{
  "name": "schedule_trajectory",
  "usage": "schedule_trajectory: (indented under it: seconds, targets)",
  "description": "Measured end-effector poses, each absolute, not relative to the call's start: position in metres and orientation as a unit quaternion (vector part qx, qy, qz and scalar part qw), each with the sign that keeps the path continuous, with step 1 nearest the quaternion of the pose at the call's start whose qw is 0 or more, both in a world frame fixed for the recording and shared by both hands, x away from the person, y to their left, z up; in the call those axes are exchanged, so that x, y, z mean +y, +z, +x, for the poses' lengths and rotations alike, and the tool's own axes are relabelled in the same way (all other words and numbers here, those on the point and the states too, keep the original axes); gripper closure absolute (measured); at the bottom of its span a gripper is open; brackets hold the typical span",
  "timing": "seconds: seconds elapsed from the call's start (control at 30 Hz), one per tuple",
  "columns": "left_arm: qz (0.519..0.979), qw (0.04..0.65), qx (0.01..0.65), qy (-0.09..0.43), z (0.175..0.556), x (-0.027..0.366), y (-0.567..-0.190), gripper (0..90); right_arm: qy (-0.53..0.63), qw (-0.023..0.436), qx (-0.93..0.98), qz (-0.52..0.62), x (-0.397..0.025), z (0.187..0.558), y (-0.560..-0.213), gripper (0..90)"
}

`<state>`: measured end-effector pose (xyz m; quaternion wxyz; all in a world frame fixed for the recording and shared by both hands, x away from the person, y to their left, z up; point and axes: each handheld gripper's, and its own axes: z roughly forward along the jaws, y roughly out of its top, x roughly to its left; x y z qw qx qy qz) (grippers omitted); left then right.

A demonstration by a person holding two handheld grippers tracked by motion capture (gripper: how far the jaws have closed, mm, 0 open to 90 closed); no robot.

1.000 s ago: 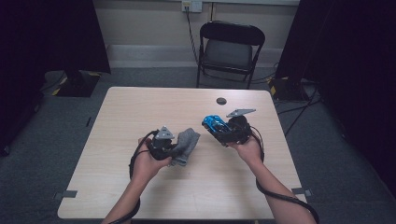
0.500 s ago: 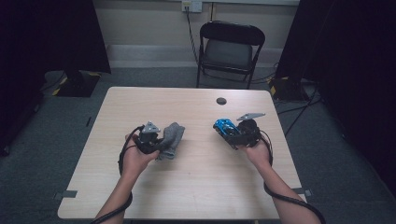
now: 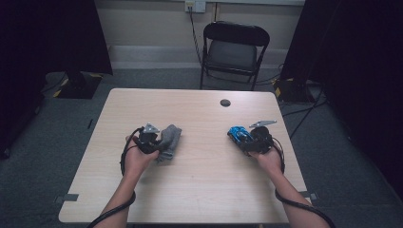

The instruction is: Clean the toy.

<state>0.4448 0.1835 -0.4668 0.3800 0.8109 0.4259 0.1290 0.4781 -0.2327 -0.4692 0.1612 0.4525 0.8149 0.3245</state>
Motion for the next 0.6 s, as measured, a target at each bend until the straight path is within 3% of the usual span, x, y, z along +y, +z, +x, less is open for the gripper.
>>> schedule_trajectory:
  seconds: [0.6]
  targets:
    - [0.816,0.371,0.422,0.138,0.446,0.180,-0.473,72.5,0.306,0.170,0.817,0.459,-0.238,0.480,-0.488,27.6]
